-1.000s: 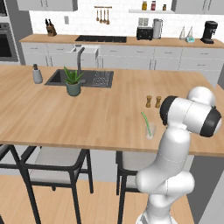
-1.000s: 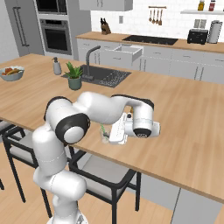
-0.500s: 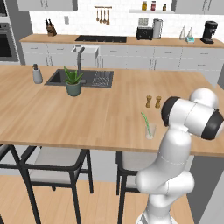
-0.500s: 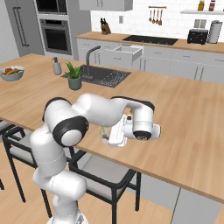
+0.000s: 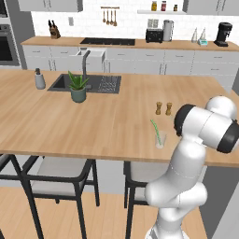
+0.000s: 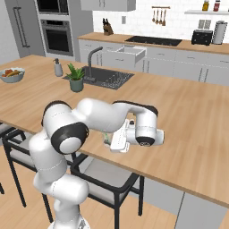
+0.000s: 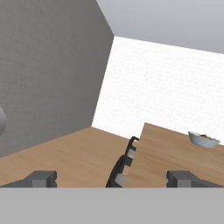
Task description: Take a straw from the drawer in front and place it inside the glass cup on the dining counter.
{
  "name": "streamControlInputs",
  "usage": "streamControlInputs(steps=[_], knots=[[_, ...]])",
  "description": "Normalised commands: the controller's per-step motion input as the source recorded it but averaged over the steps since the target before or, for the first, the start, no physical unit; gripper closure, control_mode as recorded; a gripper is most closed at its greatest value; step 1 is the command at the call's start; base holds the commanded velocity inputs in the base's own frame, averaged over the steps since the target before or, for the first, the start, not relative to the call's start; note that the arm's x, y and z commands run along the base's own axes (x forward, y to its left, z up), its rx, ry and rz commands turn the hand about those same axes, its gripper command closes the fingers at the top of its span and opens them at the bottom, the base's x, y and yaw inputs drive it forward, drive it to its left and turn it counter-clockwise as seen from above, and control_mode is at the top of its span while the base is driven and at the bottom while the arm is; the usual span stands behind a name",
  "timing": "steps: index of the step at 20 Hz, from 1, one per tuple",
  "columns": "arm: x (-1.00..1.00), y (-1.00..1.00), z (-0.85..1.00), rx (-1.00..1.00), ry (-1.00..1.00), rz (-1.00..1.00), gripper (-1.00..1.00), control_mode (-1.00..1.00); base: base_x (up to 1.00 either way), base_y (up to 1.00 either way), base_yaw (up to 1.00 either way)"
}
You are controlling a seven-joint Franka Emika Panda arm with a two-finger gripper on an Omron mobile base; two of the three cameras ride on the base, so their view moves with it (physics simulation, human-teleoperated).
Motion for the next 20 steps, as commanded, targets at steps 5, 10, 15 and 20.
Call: streamControlInputs(steps=[5,10,15,20], knots=[[-0.09,0.00,0.00,0.00,0.00,0.00,-1.00,-1.00,0.00,0.00,0.00],[-0.06,0.00,0.00,0.00,0.00,0.00,-1.00,-1.00,0.00,0.00,0.00],[-0.04,0.00,0.00,0.00,0.00,0.00,-1.00,-1.00,0.00,0.00,0.00],[-0.01,0.00,0.00,0.00,0.00,0.00,-1.00,-1.00,0.00,0.00,0.00]])
